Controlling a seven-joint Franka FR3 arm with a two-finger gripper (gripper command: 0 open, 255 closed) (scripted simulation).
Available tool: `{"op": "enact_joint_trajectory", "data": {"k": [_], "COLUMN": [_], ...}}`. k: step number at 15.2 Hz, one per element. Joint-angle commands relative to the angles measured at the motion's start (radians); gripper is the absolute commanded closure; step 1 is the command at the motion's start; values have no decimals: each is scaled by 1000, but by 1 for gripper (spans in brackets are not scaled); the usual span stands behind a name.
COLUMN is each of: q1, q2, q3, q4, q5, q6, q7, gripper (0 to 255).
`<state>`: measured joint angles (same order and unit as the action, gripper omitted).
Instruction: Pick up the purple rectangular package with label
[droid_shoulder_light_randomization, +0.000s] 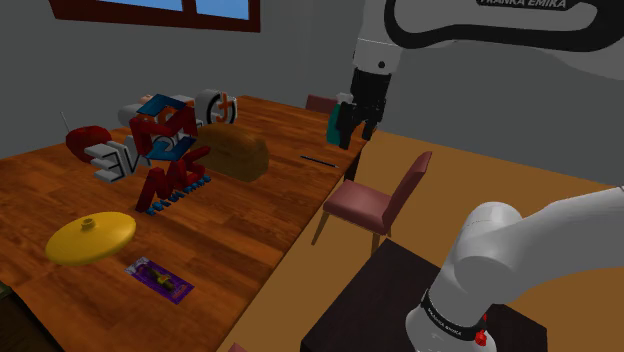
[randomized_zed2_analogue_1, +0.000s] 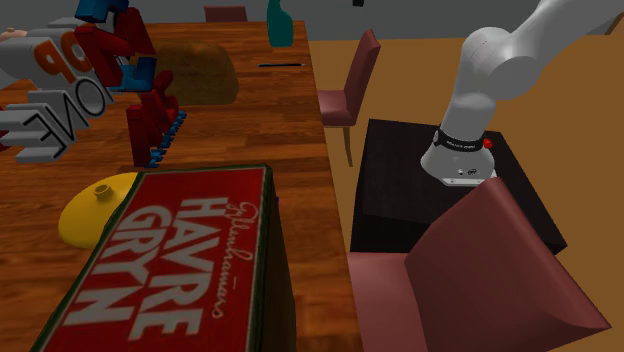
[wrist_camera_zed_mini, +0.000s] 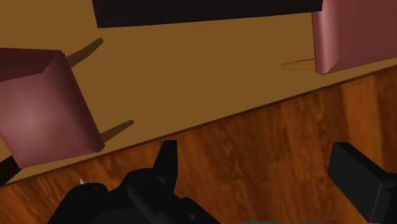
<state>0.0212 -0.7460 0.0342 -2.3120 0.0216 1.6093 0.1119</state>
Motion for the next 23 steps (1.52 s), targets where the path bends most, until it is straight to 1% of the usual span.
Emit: {"op": "enact_joint_trajectory", "data": {"k": [1,7,13,18,23], "q1": [0,45,81,104,127], "q2": [0,118,266,409,568], "q3": [0,99,198,278,352], "q4": [0,0,39,100,188], "q5": [0,50,76,71,33], "q6": [0,115,223,303,367], "q7": [0,77,154,224,304], "gripper": [0,0,0,0,0]}}
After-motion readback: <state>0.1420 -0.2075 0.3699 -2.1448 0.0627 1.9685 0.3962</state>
